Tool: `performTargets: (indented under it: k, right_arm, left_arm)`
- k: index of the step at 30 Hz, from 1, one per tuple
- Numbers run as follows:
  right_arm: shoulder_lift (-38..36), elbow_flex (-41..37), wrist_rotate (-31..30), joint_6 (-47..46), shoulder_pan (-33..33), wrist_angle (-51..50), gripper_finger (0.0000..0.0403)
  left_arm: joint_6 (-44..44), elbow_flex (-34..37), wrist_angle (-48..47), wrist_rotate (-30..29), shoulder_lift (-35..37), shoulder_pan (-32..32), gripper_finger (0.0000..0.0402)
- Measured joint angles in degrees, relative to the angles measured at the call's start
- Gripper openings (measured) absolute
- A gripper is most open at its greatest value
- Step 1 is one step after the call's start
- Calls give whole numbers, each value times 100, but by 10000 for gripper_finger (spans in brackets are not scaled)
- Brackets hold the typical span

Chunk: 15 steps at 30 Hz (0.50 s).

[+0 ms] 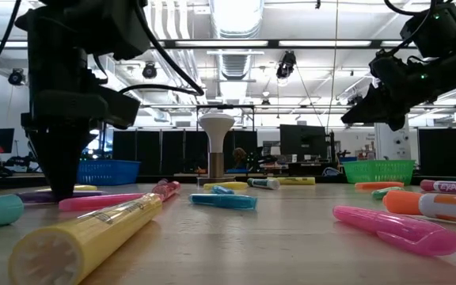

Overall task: Pick & Place Markers
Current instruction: Put the violet pen into the orange bin

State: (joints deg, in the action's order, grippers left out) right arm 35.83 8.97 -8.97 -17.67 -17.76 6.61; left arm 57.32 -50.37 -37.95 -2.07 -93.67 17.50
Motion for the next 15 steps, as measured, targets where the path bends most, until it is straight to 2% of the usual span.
performTargets:
  k: [3,8,15]
  right_arm:
    - [0,0,0,5,0,4,8]
    - [0,0,0,7,0,9,8]
    - [0,-8,0,18,2,20,8]
  left_arm:
    - [26,0,-16,41,12,-2,75]
    - [188,-124,-383,228,211,-2,24]
    - [824,-537,-999,601,930,132,27]
